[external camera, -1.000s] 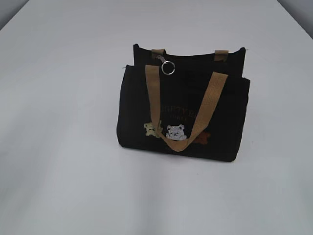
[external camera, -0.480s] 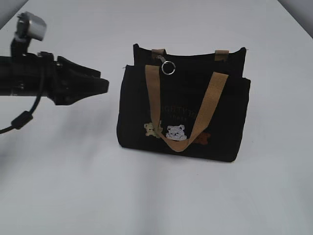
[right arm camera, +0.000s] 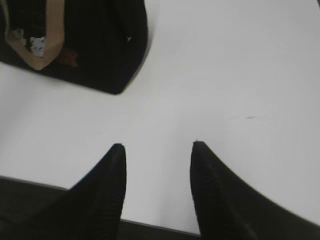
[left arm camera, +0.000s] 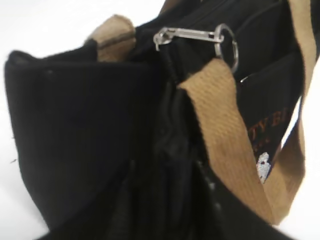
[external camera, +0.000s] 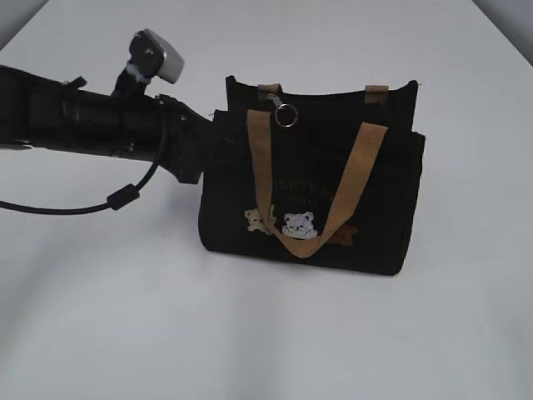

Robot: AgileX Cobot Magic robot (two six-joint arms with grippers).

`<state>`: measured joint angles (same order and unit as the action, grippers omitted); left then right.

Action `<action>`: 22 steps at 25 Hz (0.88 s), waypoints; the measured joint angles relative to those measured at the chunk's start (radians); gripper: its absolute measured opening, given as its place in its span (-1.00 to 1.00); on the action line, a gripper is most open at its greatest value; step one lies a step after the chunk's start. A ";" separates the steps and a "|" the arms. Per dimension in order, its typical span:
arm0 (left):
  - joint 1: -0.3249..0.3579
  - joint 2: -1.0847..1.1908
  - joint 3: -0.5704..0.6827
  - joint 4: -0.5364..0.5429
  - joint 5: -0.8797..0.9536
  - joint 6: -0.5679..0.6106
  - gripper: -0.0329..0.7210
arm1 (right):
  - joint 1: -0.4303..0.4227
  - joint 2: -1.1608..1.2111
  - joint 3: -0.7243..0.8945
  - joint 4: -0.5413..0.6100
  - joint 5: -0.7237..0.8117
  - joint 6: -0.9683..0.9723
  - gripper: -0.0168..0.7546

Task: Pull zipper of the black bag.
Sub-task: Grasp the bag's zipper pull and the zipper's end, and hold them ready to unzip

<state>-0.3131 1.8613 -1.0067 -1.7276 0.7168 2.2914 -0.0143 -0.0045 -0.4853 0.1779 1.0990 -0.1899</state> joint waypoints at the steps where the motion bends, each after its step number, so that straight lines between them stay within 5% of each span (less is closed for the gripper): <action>1: -0.011 0.009 -0.010 -0.001 -0.024 -0.001 -0.06 | 0.000 0.015 0.000 0.024 0.000 -0.035 -0.09; 4: -0.025 0.014 -0.019 0.005 -0.050 -0.046 -0.74 | 0.000 0.152 -0.018 0.177 -0.033 -0.245 -0.15; 14: -0.023 -0.061 0.102 -0.001 -0.072 -0.142 -0.75 | 0.049 1.029 -0.223 0.976 -0.303 -1.179 -0.21; 17: -0.023 -0.071 0.110 -0.004 -0.091 -0.142 -0.75 | 0.197 1.237 -0.372 1.016 -0.372 -1.282 -0.21; 22: -0.023 -0.101 0.120 0.009 -0.127 -0.142 -0.75 | 0.413 1.521 -0.604 0.868 -0.499 -1.287 -0.21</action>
<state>-0.3356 1.7607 -0.8869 -1.7182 0.5895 2.1499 0.3988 1.5165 -1.0890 1.0458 0.5998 -1.4765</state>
